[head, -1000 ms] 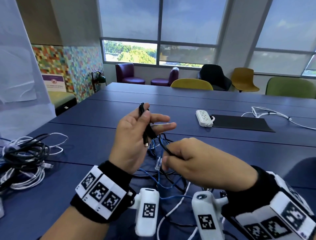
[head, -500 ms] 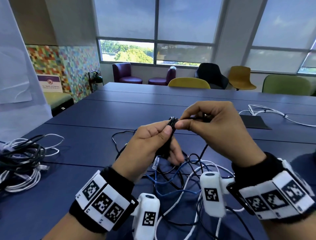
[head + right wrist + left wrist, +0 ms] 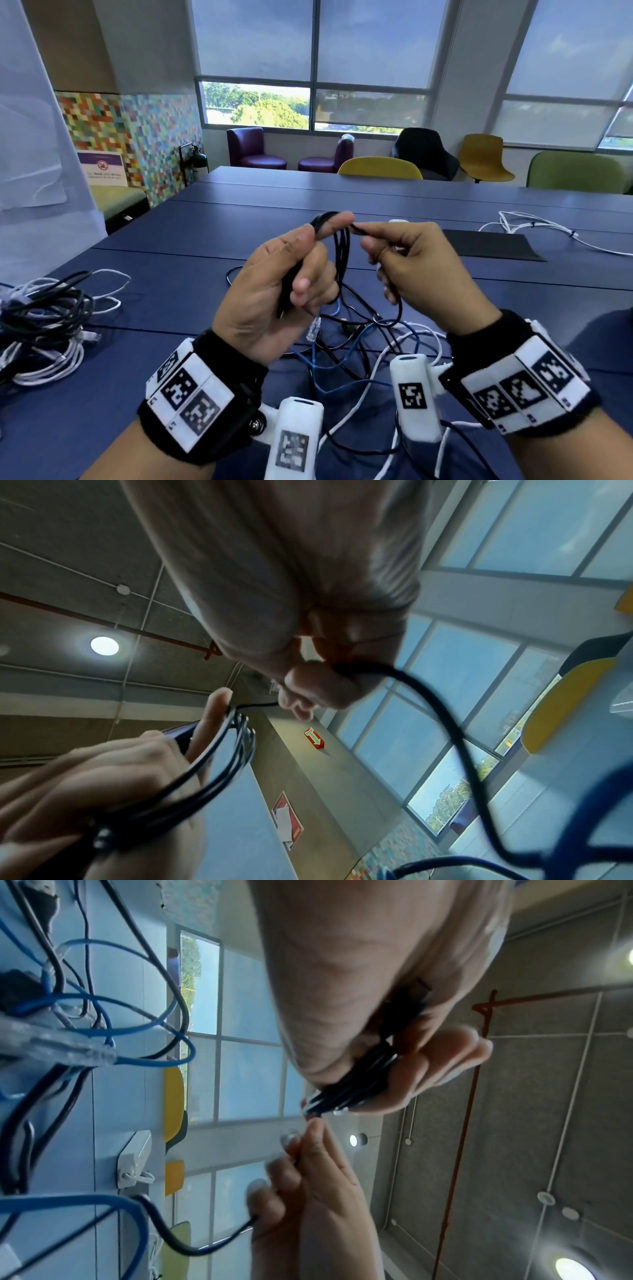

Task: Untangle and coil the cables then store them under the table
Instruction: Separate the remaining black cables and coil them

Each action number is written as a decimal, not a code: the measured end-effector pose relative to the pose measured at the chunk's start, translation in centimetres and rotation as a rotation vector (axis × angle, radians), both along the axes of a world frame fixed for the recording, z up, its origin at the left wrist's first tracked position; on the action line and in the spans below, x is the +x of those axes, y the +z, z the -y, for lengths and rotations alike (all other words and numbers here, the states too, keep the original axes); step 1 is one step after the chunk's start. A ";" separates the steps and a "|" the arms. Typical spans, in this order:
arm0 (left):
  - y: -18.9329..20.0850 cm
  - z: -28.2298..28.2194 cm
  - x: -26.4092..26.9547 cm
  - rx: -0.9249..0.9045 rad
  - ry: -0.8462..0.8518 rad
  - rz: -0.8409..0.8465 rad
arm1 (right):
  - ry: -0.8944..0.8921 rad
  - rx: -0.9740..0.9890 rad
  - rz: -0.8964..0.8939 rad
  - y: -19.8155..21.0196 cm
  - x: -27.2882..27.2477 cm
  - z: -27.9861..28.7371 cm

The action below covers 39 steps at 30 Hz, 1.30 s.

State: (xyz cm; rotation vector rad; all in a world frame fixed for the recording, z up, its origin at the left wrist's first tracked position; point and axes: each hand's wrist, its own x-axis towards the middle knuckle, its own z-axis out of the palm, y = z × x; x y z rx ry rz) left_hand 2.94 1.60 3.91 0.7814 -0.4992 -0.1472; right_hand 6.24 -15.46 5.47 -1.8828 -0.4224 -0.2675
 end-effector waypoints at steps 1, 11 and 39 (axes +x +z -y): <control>0.1 0.0 0.1 -0.025 0.034 -0.013 | 0.004 -0.044 -0.031 -0.2 0.0 -0.2; 0.1 0.1 0.4 -0.144 0.228 -0.107 | 0.116 -0.612 0.009 -0.3 -2.1 -1.8; -1.7 0.5 1.2 0.773 0.577 0.392 | 0.081 -0.081 -0.025 3.1 -4.1 0.3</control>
